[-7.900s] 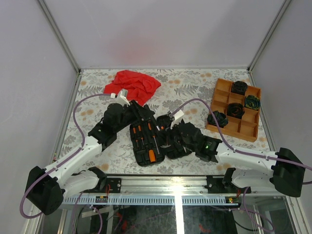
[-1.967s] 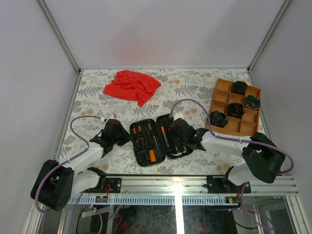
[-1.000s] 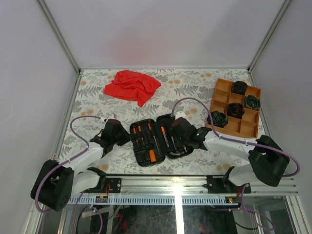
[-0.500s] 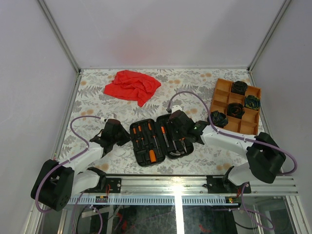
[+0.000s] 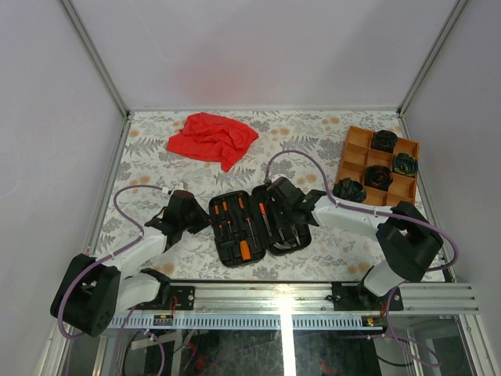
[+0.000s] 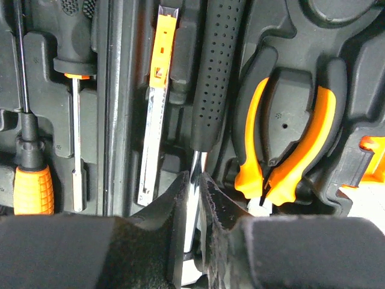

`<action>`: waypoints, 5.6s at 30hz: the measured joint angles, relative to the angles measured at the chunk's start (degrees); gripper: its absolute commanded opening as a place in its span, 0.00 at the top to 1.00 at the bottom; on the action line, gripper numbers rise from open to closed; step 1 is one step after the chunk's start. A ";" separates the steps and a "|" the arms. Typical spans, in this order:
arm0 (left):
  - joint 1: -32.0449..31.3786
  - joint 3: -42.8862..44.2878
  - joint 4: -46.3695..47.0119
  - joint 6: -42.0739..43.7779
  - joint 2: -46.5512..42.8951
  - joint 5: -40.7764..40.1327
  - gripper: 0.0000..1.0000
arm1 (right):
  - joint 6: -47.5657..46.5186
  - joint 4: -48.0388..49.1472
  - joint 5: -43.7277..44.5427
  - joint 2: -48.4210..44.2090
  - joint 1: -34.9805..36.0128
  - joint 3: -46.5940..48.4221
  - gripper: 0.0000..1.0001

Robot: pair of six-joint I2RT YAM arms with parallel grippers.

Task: Sort the tools into containers
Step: Adjust the hammer in the storage box, then close the storage box at the center of the board.

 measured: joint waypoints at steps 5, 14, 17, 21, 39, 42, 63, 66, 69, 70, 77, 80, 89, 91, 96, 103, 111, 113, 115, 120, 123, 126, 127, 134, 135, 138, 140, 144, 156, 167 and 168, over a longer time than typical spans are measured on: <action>0.00 0.20 0.02 0.00 0.31 0.09 1.00 | -0.26 -0.59 0.04 0.11 -0.07 0.11 0.86; 0.02 0.28 0.33 0.00 0.61 0.17 1.00 | -0.68 -1.22 0.22 0.61 -0.22 0.87 0.91; 0.07 0.28 0.35 0.02 0.61 0.26 1.00 | -0.87 -1.22 0.57 1.25 -0.28 1.51 0.93; 0.26 0.28 0.48 0.02 0.81 0.63 1.00 | -1.16 -1.18 0.70 2.08 -0.39 2.23 0.95; 0.35 0.42 1.64 0.20 1.79 1.11 1.00 | -2.32 -3.56 0.87 8.35 -0.46 5.86 1.00; 0.26 0.48 1.66 0.24 1.90 1.03 1.00 | -2.19 -3.87 1.40 8.83 -0.09 6.16 1.00; -0.87 0.96 0.98 0.39 1.70 -1.03 1.00 | -4.20 -2.58 3.04 -3.26 1.57 4.72 0.63; -1.07 1.77 0.94 0.79 2.80 -0.94 1.00 | -4.94 -1.36 3.08 -9.84 0.50 4.72 0.56; -1.09 2.27 1.29 1.18 3.72 -0.55 1.00 | -5.77 -0.42 3.80 -15.15 -1.73 4.57 0.53; -1.09 2.40 1.40 1.27 3.93 -0.42 1.00 | -6.03 0.02 3.93 -16.74 -2.91 4.20 0.51; -0.70 3.10 2.03 1.84 5.22 0.63 1.00 | -6.03 0.55 1.20 -22.53 -16.22 -3.39 0.45; -0.24 3.23 2.08 2.05 5.49 1.31 1.00 | -5.38 1.79 -2.80 -22.49 -21.27 -7.50 0.45; 0.39 4.57 2.05 3.43 7.23 2.45 1.00 | -2.47 8.00 -15.98 -19.69 -28.50 -14.23 0.43; 0.39 4.94 2.05 3.74 7.67 2.67 1.00 | -1.90 9.81 -17.94 -19.67 -29.29 -14.82 0.43; 0.44 5.01 2.05 4.02 7.72 2.89 0.97 | -1.05 12.87 -21.68 -18.32 -30.53 -15.61 0.42; 0.66 5.07 2.08 4.48 7.87 3.32 0.86 | -1.09 12.87 -21.75 -17.86 -30.62 -15.65 0.41; 0.70 5.09 1.86 5.11 8.98 4.33 0.74 | -1.57 11.32 -18.45 -17.07 -30.69 -15.65 0.41; 0.70 5.09 1.81 5.11 9.03 4.59 0.75 | -1.81 11.47 -18.60 -16.37 -30.73 -15.76 0.43; 0.70 5.09 1.79 5.14 9.03 4.63 0.77 | -2.19 12.44 -19.47 -15.65 -30.75 -16.22 0.45; 0.70 5.05 2.01 5.11 8.85 4.98 0.84 | -2.34 14.99 -23.26 -13.03 -30.80 -16.94 0.54; 0.76 4.50 2.58 5.09 8.48 5.20 0.85 | -2.27 16.06 -24.79 -11.23 -30.88 -17.03 0.59; 0.87 3.82 3.67 5.09 8.26 5.90 0.93 | -2.14 16.65 -25.75 -10.03 -31.01 -17.03 0.64; 0.92 3.78 3.82 5.11 8.26 6.10 0.95 | -2.23 16.74 -25.90 -9.88 -31.08 -17.03 0.66; 1.07 3.74 3.82 5.18 7.98 6.54 1.00 | -2.40 16.85 -26.47 -9.46 -31.85 -17.07 0.75; 1.07 3.74 3.65 5.20 7.85 6.54 1.00 | -2.49 16.85 -26.47 -9.49 -31.87 -17.07 0.75; 1.07 3.74 2.58 5.29 7.21 6.49 1.00 | -2.60 16.81 -26.58 -9.75 -31.87 -17.11 0.64; 1.07 3.76 1.81 5.29 6.78 6.47 1.00 | -2.62 16.70 -27.12 -10.54 -31.82 -17.14 0.55; 1.07 4.28 0.00 5.33 6.40 6.45 1.00 | -2.80 16.13 -27.28 -13.97 -31.74 -17.14 0.50; 1.07 8.61 -6.49 6.93 7.15 6.25 1.00 | -3.30 9.55 -12.41 -17.18 -31.69 -16.04 0.77; 1.07 14.16 -11.98 10.01 8.70 6.14 1.00 | -5.66 8.24 -20.65 -11.04 -31.69 -15.63 0.90; 1.05 15.23 -12.96 10.47 8.74 6.10 1.00 | -5.81 8.28 -22.29 -10.14 -31.69 -15.50 0.91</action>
